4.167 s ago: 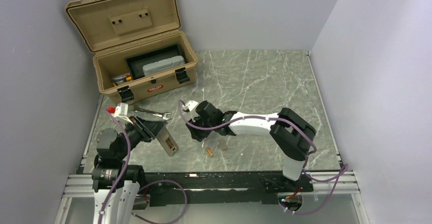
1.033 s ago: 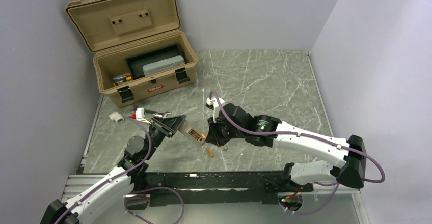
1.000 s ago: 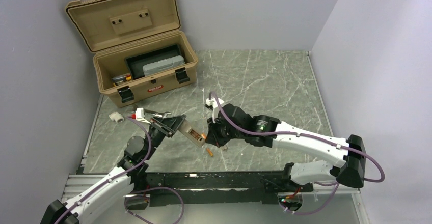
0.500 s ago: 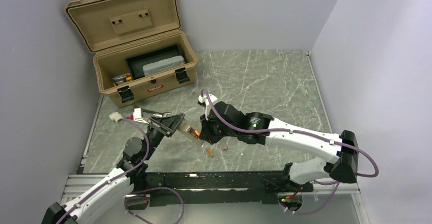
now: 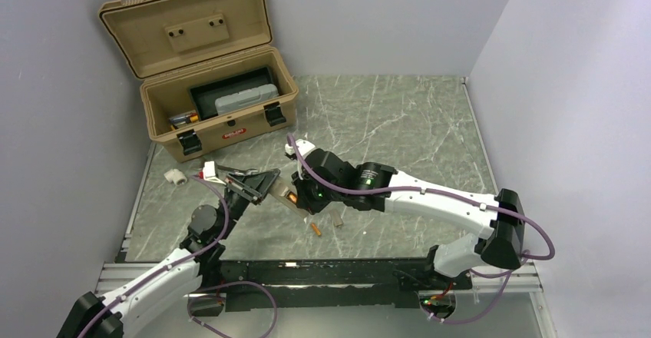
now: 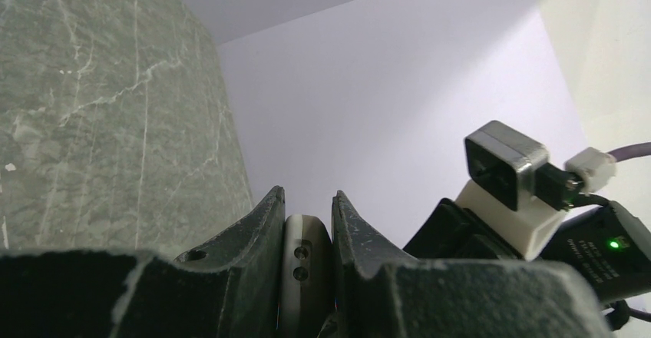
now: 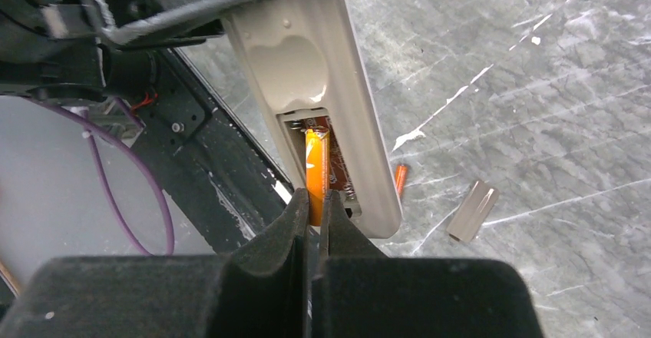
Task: Load the batteries into the remote control
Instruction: Load the battery into the remote control.
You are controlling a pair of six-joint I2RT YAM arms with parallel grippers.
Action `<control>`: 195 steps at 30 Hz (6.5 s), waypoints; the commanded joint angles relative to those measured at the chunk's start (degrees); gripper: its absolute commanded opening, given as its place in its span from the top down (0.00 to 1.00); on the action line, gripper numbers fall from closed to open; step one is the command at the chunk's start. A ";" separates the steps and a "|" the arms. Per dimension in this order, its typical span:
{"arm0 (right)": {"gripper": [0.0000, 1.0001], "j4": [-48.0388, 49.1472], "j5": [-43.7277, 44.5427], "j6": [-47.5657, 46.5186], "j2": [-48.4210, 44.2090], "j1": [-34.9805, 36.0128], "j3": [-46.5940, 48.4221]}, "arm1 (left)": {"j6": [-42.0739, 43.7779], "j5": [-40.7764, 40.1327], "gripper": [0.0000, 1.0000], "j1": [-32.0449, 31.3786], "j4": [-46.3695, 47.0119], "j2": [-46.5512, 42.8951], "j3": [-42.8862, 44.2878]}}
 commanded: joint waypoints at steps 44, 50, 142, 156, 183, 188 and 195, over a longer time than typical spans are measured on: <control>0.78 -1.99 -2.17 -3.68 1.12 0.07 1.94 | -0.38 0.21 1.00 -0.22 -0.46 -5.00 -6.75; 0.74 -2.10 -1.38 -4.34 1.21 0.10 2.35 | -0.77 0.81 1.00 -0.22 1.82 -2.94 -6.88; 0.45 39.28 -41.96 -48.11 -25.19 -0.13 -31.27 | -6.88 21.70 1.00 -0.18 10.22 2.50 -1.89; 0.41 43.20 -43.46 -48.17 -23.06 -0.09 -32.08 | -6.80 22.58 1.00 -0.19 9.02 1.50 -1.38; 0.43 43.86 -45.91 -49.53 -20.83 -1.99 -33.65 | -7.12 22.49 1.00 -0.22 9.90 1.63 -1.19; 0.43 44.00 -45.58 -49.39 -20.54 -2.04 -34.00 | -7.06 22.42 1.00 -0.19 9.49 1.28 -1.20; 0.43 43.73 -44.88 -50.21 -19.35 -1.98 -33.88 | -7.06 22.58 1.00 -0.17 9.37 1.37 -0.96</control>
